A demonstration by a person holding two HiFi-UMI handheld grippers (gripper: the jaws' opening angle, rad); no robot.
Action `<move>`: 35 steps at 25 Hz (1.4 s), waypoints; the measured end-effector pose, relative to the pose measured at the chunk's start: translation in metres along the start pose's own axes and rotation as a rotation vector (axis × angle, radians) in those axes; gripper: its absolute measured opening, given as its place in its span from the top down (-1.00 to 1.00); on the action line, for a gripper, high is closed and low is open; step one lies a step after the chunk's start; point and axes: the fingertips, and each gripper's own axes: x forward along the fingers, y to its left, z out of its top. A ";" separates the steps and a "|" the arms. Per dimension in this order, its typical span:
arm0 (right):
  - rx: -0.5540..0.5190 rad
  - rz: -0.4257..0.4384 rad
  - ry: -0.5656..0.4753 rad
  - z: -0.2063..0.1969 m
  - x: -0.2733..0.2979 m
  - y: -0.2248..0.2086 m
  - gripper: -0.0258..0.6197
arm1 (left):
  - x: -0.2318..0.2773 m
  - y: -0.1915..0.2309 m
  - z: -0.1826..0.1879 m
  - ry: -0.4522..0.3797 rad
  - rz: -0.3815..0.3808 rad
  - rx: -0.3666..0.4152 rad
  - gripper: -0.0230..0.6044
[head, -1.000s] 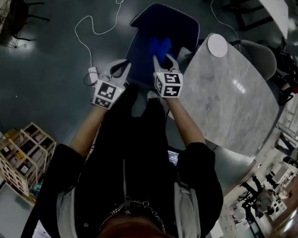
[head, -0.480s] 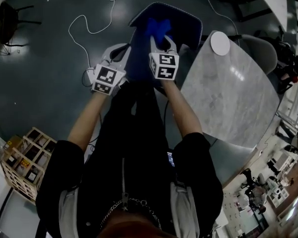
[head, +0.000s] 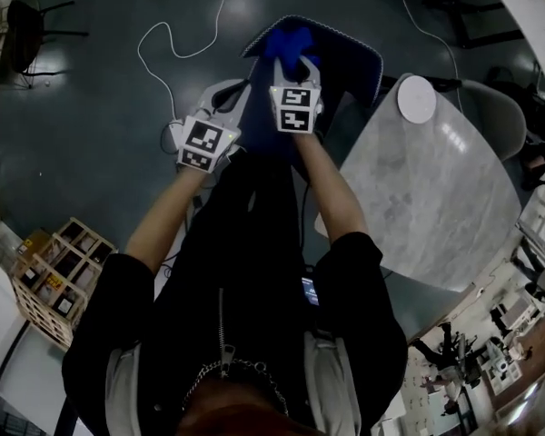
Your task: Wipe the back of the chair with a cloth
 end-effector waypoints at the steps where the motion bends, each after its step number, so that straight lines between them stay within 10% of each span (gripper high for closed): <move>1: -0.014 -0.001 0.011 -0.002 0.011 -0.001 0.58 | 0.004 0.001 -0.002 0.008 -0.007 0.000 0.92; 35: 0.066 -0.085 0.062 -0.043 0.036 -0.090 0.61 | 0.059 -0.029 -0.026 0.089 -0.072 0.036 0.92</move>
